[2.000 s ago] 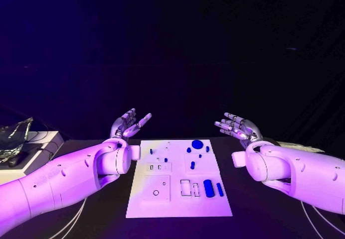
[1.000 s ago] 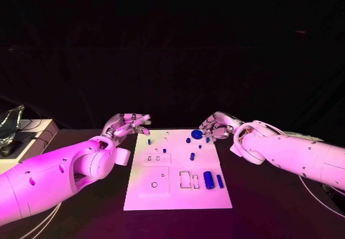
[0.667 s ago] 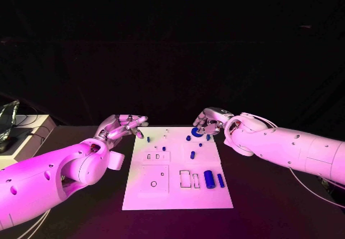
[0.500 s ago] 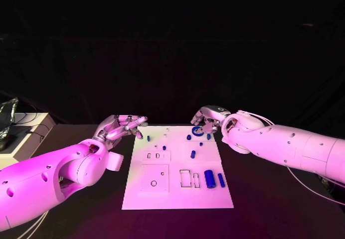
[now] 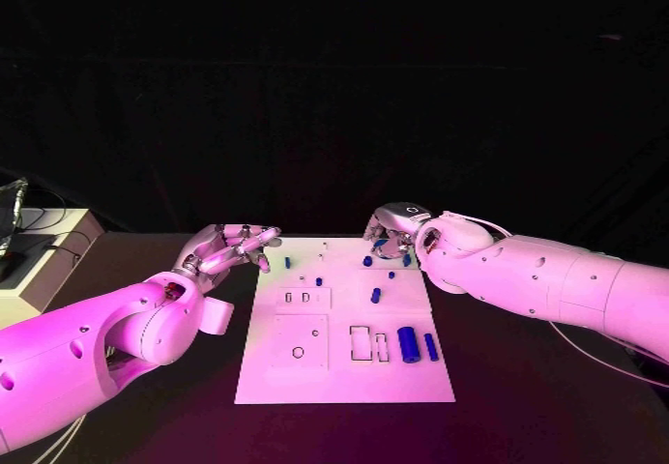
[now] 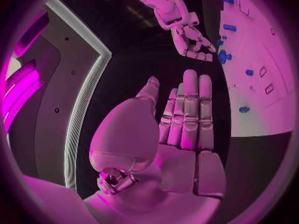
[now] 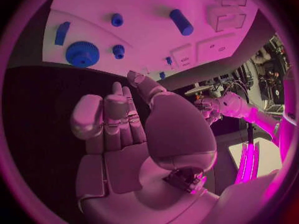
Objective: Assemble the parts on the task board
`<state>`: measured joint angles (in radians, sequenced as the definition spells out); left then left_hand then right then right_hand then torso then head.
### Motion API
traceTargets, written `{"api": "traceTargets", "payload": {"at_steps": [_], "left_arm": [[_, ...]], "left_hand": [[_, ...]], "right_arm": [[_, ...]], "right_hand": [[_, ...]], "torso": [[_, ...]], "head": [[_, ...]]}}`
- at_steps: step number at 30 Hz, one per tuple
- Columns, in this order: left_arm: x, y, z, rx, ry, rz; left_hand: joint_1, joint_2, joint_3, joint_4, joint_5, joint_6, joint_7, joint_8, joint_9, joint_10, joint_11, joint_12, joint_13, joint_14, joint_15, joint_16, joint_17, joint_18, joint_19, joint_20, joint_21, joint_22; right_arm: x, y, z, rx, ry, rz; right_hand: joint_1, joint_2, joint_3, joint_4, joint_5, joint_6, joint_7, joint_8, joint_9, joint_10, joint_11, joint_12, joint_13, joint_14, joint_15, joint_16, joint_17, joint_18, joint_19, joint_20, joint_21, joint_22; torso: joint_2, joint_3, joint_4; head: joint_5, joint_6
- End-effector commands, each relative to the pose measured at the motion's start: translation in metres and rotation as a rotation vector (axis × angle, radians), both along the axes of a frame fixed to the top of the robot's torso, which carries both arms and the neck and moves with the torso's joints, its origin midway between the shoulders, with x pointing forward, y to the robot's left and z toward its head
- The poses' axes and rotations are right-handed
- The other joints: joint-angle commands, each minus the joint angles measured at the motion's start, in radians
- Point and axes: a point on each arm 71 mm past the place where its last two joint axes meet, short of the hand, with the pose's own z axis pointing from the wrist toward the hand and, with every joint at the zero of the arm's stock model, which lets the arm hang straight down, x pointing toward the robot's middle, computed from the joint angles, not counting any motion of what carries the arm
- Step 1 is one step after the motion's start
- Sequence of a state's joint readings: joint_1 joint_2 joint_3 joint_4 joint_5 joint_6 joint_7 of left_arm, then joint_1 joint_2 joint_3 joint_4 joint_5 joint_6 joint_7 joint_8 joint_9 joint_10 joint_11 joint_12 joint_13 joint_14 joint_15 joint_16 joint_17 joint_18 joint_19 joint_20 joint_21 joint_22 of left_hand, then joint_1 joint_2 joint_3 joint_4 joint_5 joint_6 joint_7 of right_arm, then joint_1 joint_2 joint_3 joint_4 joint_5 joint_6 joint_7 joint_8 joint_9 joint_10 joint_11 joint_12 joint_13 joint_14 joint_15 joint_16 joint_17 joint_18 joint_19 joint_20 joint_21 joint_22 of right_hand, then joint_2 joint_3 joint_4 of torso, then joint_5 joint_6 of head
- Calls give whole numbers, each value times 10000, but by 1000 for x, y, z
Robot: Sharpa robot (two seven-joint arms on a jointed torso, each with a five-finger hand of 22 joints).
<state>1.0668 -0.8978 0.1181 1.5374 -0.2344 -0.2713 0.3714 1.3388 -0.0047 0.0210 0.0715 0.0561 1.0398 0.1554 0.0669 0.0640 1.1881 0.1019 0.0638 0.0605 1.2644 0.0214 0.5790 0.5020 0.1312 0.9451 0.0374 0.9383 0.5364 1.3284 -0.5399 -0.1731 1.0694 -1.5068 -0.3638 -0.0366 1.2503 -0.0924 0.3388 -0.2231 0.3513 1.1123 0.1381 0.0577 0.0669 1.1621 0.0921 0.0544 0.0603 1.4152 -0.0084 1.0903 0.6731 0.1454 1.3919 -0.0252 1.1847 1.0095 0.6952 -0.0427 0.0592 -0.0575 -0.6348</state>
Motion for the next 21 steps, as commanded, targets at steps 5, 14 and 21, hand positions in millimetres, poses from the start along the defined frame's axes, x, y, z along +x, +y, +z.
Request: {"api": "traceTargets", "payload": {"at_steps": [5,14,21], "left_arm": [[-1,-2,2,-10,-99,-198],[-1,-3,3,-28,-116,-231],[-1,-3,3,-34,-123,-230]], "left_hand": [[31,51,-4,-80,-5,-81,19,-40,3,-138,3,-38,7,-78,40,83,-73,121,-86,17,88,-21],[26,50,-5,-91,-6,-86,22,-38,4,-169,11,-37,8,-82,45,104,-111,128,-94,23,114,-31],[22,50,-8,-98,-7,-92,25,-37,4,-184,14,-35,8,-80,47,128,-137,134,-97,27,139,-38]], "right_arm": [[1,2,-6,-1053,125,-133],[1,2,-15,-1297,455,-177],[2,1,-20,-1420,511,-283]], "right_hand": [[37,-132,34,154,-142,80,0,49,-2,-83,7,44,-3,-90,19,148,-201,148,101,56,-287,149],[85,-180,-1,237,-174,36,9,47,-1,-145,25,40,-5,-122,36,242,-357,161,174,73,-572,443],[138,-171,12,271,-172,23,27,47,-3,-143,32,37,-6,-152,36,317,-517,173,348,78,-1195,1165]], "torso": [[115,-45,123],[179,-72,176],[235,-94,215]], "head": [[-137,-1],[-149,-23],[-164,-10]]}}
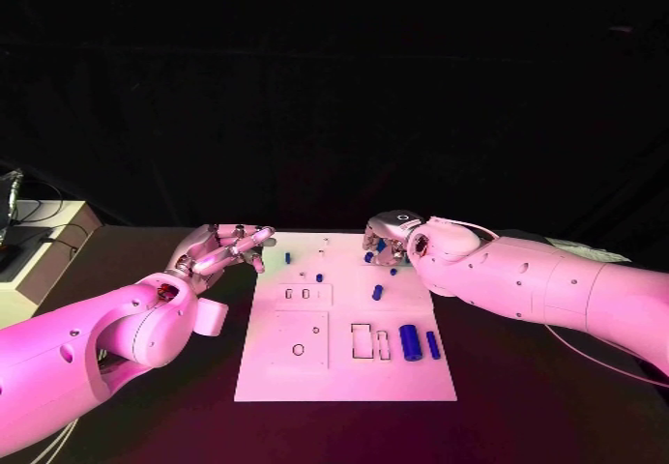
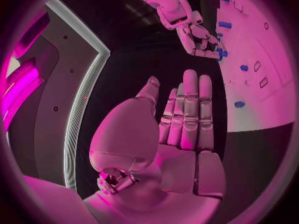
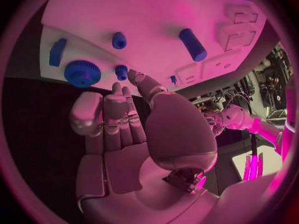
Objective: Assemble the parts on the task board
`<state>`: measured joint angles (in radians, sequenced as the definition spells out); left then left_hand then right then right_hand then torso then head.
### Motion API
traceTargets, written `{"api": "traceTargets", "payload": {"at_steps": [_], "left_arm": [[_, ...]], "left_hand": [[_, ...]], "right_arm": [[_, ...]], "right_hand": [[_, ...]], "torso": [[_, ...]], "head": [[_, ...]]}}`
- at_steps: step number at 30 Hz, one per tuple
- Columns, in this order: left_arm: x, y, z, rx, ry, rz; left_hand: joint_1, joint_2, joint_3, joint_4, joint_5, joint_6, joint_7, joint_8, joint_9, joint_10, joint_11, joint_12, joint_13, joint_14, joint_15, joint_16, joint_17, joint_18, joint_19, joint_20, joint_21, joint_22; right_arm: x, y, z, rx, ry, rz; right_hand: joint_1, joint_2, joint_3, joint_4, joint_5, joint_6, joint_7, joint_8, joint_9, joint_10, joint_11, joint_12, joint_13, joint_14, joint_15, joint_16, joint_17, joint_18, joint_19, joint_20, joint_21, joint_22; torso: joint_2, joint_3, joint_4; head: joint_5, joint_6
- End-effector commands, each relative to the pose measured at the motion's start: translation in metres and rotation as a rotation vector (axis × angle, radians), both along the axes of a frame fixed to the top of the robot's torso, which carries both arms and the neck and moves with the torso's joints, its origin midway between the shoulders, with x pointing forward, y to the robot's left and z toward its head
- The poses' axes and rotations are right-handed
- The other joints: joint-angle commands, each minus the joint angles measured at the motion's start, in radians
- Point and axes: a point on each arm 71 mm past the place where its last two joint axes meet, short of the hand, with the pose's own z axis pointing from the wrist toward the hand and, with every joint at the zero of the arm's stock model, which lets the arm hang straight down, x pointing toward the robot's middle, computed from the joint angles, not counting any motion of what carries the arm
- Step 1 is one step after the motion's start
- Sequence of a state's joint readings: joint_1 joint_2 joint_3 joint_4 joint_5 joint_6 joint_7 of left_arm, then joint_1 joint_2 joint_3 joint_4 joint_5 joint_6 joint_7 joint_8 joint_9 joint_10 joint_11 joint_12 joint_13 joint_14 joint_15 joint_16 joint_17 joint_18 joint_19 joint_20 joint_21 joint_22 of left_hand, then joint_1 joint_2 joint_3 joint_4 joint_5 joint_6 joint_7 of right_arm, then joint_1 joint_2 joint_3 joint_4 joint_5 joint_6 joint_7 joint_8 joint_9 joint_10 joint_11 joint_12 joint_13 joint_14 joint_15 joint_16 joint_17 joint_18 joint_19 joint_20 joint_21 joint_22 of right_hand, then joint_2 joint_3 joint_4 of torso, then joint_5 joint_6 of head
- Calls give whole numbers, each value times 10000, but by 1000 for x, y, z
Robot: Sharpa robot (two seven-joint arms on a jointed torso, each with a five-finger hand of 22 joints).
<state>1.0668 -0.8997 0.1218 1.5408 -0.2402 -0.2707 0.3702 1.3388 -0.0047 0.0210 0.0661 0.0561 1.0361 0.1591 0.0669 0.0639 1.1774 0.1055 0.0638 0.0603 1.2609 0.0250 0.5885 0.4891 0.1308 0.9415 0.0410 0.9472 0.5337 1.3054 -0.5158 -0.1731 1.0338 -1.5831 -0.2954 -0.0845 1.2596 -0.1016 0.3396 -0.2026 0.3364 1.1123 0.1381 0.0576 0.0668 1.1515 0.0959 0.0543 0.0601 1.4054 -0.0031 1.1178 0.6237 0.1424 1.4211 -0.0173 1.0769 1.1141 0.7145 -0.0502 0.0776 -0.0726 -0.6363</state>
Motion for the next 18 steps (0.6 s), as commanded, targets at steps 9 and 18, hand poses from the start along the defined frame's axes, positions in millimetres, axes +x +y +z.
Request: {"api": "traceTargets", "payload": {"at_steps": [9,18], "left_arm": [[1,-2,1,-49,-50,-209],[2,-1,0,-27,-9,-201]], "left_hand": [[6,62,-16,-59,-7,-61,-14,-37,5,-92,-18,-36,10,-62,12,142,-92,155,-89,2,135,-50],[-7,70,-25,-50,-9,-65,-15,-37,5,-95,-20,-35,10,-62,10,194,-110,157,-91,-1,177,-62]], "right_arm": [[3,-3,-3,-489,-95,-156],[2,-1,-3,-465,-183,-62]], "right_hand": [[54,-54,133,66,-23,29,27,45,-1,-52,-6,37,-5,-57,-14,36,-45,212,152,2,-426,462],[52,-50,173,108,25,36,34,48,0,-19,-10,34,-5,-56,-21,12,-59,223,281,-2,-916,906]], "torso": [[124,-56,76],[218,-89,102]], "head": [[-49,33],[-74,45]]}}
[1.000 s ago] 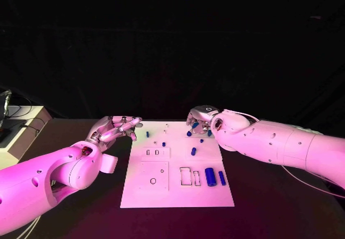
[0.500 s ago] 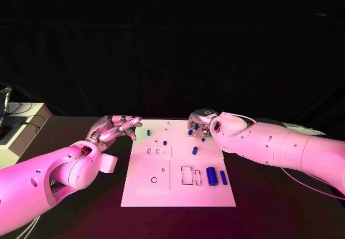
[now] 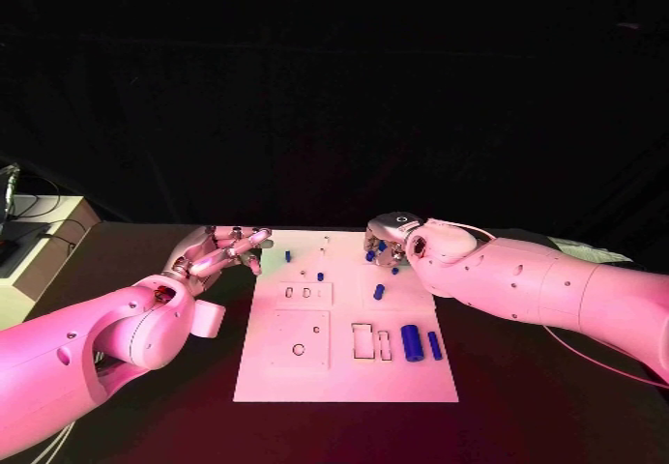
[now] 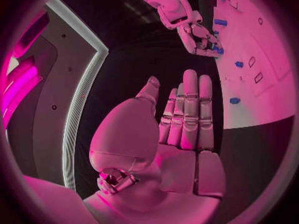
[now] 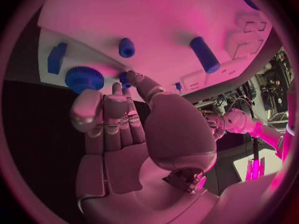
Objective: Assemble the parts on the task board
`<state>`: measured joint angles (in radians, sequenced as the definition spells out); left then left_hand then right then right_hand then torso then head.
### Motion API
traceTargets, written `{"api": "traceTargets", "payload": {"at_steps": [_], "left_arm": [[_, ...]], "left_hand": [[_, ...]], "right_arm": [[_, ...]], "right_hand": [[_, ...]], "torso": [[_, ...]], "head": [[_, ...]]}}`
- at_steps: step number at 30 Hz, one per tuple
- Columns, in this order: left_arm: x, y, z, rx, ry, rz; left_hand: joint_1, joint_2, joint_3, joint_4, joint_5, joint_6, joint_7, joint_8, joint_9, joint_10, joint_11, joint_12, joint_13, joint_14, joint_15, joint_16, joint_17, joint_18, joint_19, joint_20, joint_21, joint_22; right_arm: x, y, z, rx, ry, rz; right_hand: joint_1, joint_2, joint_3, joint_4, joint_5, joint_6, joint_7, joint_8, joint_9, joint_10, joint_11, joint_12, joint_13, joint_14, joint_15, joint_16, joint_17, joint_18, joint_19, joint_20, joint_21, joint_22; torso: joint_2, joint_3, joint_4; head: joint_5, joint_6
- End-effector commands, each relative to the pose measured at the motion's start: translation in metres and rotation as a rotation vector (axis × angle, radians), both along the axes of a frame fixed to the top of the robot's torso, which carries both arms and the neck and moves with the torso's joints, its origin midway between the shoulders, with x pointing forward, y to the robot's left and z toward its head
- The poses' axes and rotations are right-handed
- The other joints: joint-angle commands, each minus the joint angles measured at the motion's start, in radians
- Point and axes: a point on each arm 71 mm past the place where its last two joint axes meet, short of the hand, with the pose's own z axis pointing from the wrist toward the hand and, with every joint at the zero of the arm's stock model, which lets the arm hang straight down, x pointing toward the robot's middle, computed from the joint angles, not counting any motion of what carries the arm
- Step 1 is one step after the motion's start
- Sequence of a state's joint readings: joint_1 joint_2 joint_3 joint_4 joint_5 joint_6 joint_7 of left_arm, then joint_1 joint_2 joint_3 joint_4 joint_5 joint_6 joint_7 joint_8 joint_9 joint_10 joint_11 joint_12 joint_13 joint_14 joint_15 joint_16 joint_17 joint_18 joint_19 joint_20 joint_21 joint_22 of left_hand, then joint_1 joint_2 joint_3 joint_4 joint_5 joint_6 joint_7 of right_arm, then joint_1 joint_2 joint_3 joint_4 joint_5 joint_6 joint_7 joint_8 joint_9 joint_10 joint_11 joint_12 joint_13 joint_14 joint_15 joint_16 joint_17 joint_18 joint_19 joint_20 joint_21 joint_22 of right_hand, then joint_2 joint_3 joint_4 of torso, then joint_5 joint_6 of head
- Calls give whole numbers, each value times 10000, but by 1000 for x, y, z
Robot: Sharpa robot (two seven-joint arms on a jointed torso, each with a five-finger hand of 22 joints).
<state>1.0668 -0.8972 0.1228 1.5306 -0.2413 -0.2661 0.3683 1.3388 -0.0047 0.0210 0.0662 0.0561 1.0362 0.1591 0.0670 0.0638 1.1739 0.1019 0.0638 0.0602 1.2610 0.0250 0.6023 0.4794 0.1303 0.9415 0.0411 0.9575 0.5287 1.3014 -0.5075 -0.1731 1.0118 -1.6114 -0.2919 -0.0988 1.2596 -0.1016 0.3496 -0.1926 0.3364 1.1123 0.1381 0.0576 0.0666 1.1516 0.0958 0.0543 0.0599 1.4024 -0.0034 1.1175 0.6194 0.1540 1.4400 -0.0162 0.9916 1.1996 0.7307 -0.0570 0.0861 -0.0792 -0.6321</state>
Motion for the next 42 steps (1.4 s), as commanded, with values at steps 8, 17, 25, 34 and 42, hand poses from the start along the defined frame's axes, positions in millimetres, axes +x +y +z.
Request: {"api": "traceTargets", "payload": {"at_steps": [8,17,25,34,42], "left_arm": [[1,-3,0,-45,-1,-224],[1,-2,0,-34,17,-211],[2,-1,-1,-12,53,-195],[2,0,-2,19,85,-143],[2,0,-3,20,105,-140]], "left_hand": [[-7,70,-25,-50,-9,-66,-15,-37,6,-60,16,-35,11,-63,10,56,-13,162,-92,-2,75,-12],[5,83,-27,-57,-9,-63,-14,-37,6,-83,22,-37,10,-77,12,91,-30,162,-103,-5,107,-22],[26,115,-34,-72,-13,-54,-14,-37,6,-83,21,-34,11,-90,11,126,-58,158,-118,-8,139,-45],[45,128,-33,-87,-14,-50,-15,-38,6,-80,19,-35,10,-93,9,139,-67,158,-122,-11,151,-54],[68,142,-32,-112,-14,-50,-13,-40,5,-87,21,-37,9,-98,9,157,-80,158,-125,-13,169,-66]], "right_arm": [[-1,3,0,-117,-50,166],[-1,2,1,68,-227,148],[-5,1,7,558,-853,-50],[-12,4,17,1164,-1177,-256],[-17,12,22,1500,-1378,-236]], "right_hand": [[32,-6,84,116,4,59,16,49,3,89,-43,35,-1,-18,-39,-2,-2,84,201,-32,-344,414],[186,558,262,277,-265,618,-198,135,63,954,-338,53,33,12,-228,85,133,-71,297,-158,-37,774],[296,951,633,128,-786,985,-304,110,187,1402,-488,49,40,48,-362,221,435,-288,324,-363,297,1242],[219,981,643,-22,-803,1043,-314,105,232,1440,-501,52,38,69,-371,185,573,-310,411,-383,78,1670],[215,977,659,-55,-780,1047,-311,100,213,1433,-499,51,35,75,-366,164,629,-316,526,-379,-207,2006]], "torso": [[130,-25,20],[188,-38,29],[223,-42,39],[247,-51,11],[233,-76,15]], "head": [[-14,39],[-10,50],[5,76],[49,136],[102,164]]}}
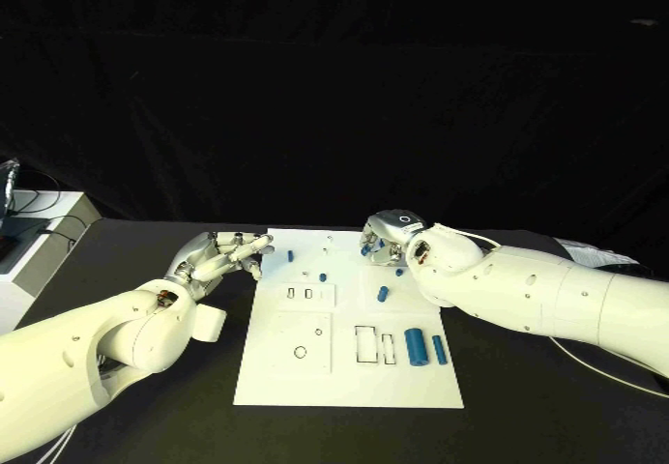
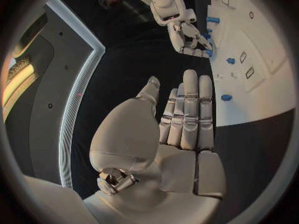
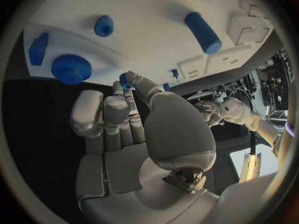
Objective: Assemble the parts on the task board
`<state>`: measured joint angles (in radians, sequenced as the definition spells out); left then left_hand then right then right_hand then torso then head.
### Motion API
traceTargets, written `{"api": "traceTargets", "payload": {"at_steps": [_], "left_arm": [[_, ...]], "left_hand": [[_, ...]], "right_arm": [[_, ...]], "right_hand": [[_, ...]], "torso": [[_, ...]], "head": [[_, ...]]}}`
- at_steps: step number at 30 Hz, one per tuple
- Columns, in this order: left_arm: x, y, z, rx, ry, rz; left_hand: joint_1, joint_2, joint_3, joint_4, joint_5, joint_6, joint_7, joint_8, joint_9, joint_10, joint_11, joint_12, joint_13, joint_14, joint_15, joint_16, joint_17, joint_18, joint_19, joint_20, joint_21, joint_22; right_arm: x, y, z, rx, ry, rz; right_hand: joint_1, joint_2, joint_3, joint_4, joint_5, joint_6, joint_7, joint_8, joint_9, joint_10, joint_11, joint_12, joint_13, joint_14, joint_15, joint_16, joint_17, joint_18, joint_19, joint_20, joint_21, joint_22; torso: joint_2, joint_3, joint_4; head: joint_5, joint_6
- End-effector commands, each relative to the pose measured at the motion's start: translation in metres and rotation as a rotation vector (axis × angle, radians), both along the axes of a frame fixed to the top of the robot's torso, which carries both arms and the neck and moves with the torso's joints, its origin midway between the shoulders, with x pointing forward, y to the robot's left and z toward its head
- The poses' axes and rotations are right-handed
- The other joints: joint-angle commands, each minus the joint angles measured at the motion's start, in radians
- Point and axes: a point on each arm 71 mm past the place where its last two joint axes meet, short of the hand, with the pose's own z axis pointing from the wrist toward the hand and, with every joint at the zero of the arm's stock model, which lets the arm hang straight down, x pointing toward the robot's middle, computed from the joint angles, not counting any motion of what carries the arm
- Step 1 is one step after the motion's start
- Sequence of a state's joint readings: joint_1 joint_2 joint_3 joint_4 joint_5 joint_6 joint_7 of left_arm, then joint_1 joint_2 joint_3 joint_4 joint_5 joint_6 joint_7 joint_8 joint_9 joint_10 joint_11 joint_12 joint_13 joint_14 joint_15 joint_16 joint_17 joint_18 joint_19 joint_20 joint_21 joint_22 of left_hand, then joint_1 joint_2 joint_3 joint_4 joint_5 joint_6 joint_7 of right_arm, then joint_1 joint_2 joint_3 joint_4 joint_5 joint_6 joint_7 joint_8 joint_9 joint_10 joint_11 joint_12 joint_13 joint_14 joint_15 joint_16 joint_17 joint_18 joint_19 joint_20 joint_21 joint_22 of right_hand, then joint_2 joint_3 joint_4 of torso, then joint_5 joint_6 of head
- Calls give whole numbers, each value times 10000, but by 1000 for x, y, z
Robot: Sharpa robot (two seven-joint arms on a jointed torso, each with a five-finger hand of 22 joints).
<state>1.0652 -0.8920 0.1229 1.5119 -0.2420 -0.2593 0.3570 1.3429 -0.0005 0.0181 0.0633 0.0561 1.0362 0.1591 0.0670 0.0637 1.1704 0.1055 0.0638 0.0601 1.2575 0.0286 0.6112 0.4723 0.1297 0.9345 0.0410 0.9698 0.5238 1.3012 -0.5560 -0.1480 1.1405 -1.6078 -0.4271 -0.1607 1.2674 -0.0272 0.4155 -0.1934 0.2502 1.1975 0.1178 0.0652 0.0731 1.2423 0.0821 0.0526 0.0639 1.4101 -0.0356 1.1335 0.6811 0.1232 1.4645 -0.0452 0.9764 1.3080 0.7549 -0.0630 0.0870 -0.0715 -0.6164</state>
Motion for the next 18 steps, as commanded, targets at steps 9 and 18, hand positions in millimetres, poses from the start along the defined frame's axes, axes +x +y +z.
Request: {"api": "traceTargets", "payload": {"at_steps": [9,18], "left_arm": [[-2,-4,1,-74,-33,-227],[-4,-9,2,-109,-71,-389]], "left_hand": [[32,109,-4,-97,-13,-45,-12,-37,7,-54,-15,-36,11,-67,-27,81,-16,163,-59,-13,58,-26],[40,123,-2,-114,-14,-48,-10,-39,6,-54,-14,-36,11,-73,-27,97,-28,163,-63,-13,75,-39]], "right_arm": [[1,20,7,531,-722,-221],[11,37,8,519,-1177,-519]], "right_hand": [[130,225,19,-93,129,197,-92,24,133,514,-352,66,-6,1,-39,-17,36,-12,383,-85,-293,1164],[142,225,28,-114,150,190,-78,22,128,505,-346,68,-6,0,-36,-13,54,-11,396,-85,-320,1169]], "torso": [[38,-37,31],[98,-122,128]], "head": [[26,101],[-36,131]]}}
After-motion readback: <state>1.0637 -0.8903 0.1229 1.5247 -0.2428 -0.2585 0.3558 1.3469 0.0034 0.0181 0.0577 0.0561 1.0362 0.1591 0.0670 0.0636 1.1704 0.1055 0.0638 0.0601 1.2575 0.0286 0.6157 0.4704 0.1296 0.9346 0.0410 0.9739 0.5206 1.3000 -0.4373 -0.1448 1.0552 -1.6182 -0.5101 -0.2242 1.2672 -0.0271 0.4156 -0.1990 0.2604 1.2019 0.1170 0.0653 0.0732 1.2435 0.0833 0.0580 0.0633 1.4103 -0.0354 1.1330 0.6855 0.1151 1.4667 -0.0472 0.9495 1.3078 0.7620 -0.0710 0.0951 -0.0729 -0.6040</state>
